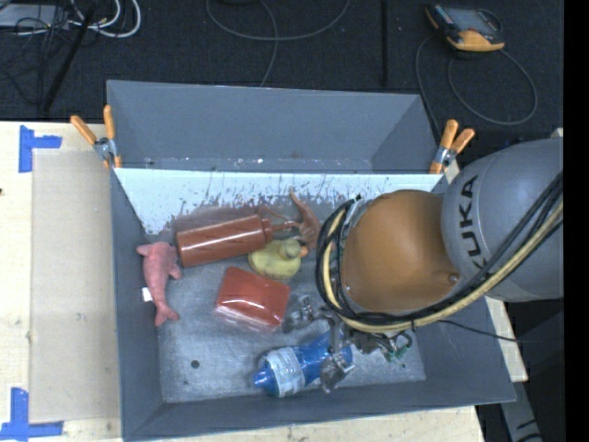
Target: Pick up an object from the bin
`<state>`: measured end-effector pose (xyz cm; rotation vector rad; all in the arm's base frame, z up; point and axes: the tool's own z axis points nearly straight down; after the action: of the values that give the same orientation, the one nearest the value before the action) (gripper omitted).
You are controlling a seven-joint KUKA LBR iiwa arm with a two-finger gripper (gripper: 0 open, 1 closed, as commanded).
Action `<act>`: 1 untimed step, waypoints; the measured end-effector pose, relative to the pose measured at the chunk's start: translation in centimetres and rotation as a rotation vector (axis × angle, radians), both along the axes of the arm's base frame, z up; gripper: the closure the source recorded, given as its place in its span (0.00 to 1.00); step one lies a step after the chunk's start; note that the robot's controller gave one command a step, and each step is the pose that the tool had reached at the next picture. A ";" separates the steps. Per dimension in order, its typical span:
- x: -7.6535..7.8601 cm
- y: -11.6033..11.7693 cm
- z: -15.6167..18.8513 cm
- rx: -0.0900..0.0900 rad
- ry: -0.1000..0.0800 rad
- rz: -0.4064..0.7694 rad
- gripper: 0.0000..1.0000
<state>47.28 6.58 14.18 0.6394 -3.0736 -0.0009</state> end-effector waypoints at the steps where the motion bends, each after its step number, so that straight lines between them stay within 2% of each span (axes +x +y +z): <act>1: 1.2 -0.4 -5.9 0.000 -0.002 0.281 0.00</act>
Offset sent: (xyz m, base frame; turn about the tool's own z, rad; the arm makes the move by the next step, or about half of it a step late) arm 0.0142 -0.0007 -0.0718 -0.3049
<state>48.45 6.13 8.27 1.0635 -2.9554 -0.0003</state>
